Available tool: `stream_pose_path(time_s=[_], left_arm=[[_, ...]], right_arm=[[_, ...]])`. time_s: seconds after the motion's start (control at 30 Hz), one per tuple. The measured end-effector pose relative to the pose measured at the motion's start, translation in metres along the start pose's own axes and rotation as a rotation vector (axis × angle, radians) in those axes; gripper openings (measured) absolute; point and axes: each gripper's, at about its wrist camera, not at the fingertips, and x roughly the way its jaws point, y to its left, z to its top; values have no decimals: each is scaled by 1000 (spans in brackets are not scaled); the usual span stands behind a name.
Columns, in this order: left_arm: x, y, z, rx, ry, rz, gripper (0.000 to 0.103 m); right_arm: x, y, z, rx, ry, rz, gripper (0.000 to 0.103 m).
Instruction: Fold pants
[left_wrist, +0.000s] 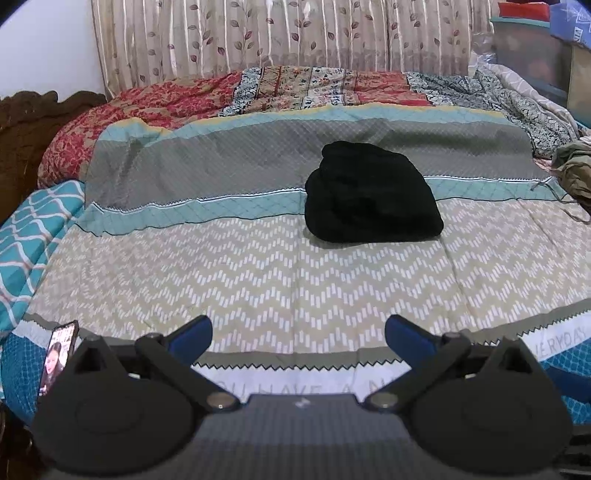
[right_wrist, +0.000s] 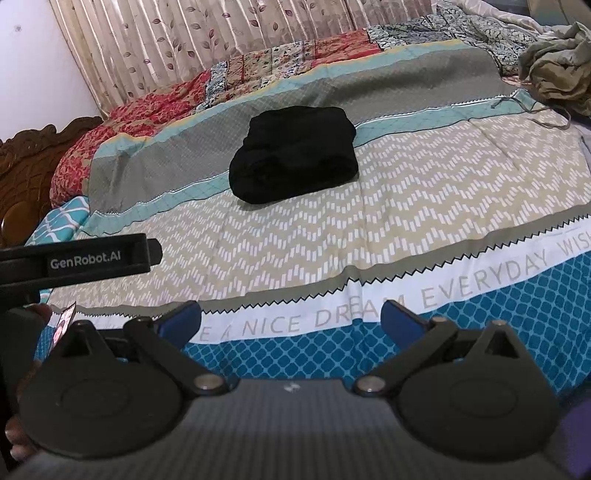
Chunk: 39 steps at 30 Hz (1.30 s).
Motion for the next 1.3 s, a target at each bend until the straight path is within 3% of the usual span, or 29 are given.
stream_pose_path(time_s=[0.23, 1.3], left_arm=[[-5, 3, -3, -11, 10, -23, 103], [-4, 1, -5, -7, 40, 1, 103]], right_arm=[[-5, 0, -1, -2, -5, -3, 103], [-2, -3, -5, 34, 15, 10, 103]])
